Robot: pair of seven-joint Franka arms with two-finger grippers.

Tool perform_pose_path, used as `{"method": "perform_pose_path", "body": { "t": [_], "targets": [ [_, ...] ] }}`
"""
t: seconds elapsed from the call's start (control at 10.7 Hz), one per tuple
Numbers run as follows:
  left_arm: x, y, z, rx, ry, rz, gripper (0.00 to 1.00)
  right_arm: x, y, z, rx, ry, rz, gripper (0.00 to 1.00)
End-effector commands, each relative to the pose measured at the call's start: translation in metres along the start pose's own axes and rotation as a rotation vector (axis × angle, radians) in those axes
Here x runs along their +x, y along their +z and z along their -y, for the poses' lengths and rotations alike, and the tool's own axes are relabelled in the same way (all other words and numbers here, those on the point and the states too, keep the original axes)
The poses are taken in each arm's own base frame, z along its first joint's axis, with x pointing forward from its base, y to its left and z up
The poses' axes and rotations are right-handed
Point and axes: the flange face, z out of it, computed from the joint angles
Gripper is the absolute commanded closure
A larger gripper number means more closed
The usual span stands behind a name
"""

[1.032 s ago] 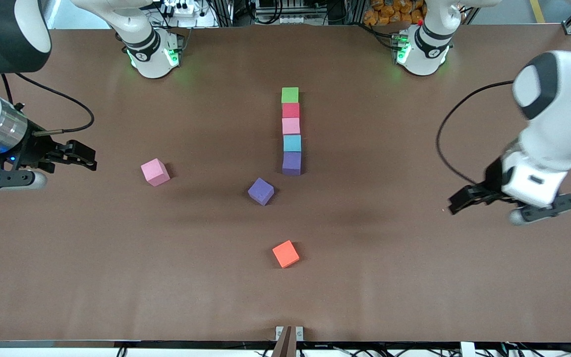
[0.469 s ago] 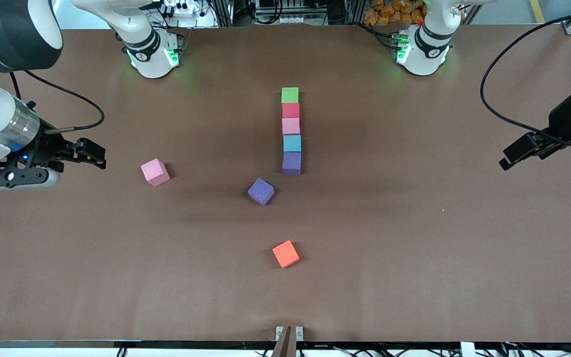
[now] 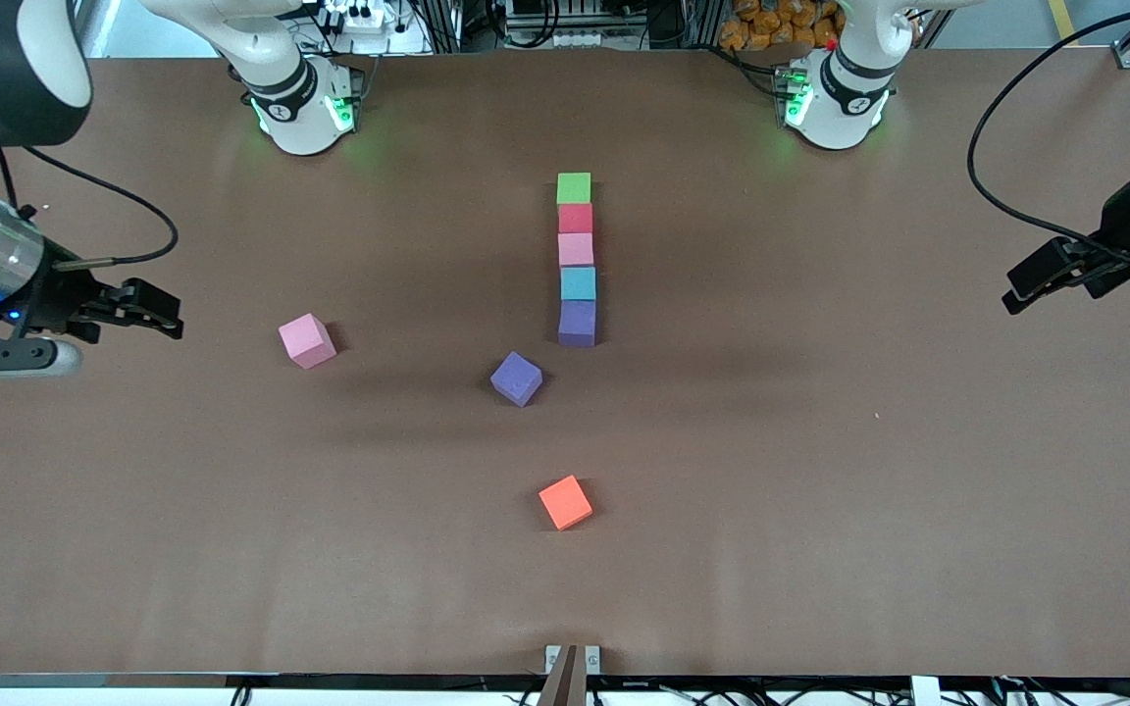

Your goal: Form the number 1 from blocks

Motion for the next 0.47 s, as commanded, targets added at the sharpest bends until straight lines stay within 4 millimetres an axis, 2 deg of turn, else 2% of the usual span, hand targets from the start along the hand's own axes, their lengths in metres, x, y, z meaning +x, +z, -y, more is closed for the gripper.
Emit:
{"method": "perform_pose_path", "body": {
  "t": [0.0, 0.09, 0.38],
  "targets": [
    [-0.0058, -0.0123, 0.0050, 0.081, 0.049, -0.010, 0.00, -0.0041, -0.0078, -0.0235, -0.004, -0.002, -0.005, 0.00],
    [-0.0075, -0.0127, 0.0025, 0.087, 0.067, -0.007, 0.00, -0.0051, -0.0096, -0.0291, -0.007, 0.010, -0.007, 0.00],
    [-0.0121, -0.0166, -0.0029, 0.060, 0.070, 0.017, 0.00, -0.0077, -0.0142, -0.0259, -0.012, 0.016, -0.013, 0.00]
  ]
}}
